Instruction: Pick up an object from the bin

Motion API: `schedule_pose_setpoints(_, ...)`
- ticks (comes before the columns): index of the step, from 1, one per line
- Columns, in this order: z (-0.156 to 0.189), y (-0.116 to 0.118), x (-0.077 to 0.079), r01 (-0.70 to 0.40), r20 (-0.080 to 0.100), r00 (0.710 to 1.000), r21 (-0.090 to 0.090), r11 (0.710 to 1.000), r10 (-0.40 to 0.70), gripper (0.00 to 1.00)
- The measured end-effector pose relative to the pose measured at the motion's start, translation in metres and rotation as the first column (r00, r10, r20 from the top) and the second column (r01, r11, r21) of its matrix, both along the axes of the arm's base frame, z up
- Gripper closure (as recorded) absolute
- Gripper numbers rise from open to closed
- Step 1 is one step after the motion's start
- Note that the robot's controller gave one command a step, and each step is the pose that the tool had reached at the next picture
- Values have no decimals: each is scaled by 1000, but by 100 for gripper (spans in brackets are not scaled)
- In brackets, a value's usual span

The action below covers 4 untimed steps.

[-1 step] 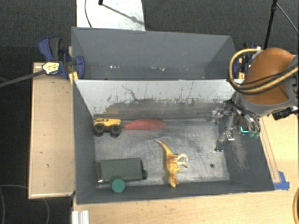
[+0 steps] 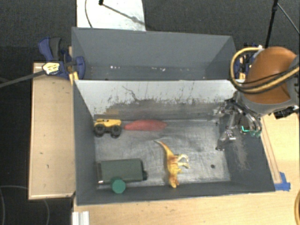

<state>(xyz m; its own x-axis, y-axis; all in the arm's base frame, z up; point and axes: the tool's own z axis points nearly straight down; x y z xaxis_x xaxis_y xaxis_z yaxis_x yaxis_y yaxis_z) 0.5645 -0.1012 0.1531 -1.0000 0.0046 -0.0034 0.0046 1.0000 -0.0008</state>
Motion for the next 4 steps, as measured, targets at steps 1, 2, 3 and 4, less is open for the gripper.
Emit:
schedule_pose_setpoints(1, 10, 9, -11, -69, -4, 998, 0, 998, 69, 0)
schedule_pose_setpoints(2, 17, 46, 15, -78, 1, 997, 1, 997, 78, 0)
schedule_pose_setpoints(3, 2, 37, 5, -241, 0, 970, 2, 970, 241, 0)
schedule_pose_setpoints(4, -42, 52, -25, -266, 1, 964, -1, 964, 266, 0)
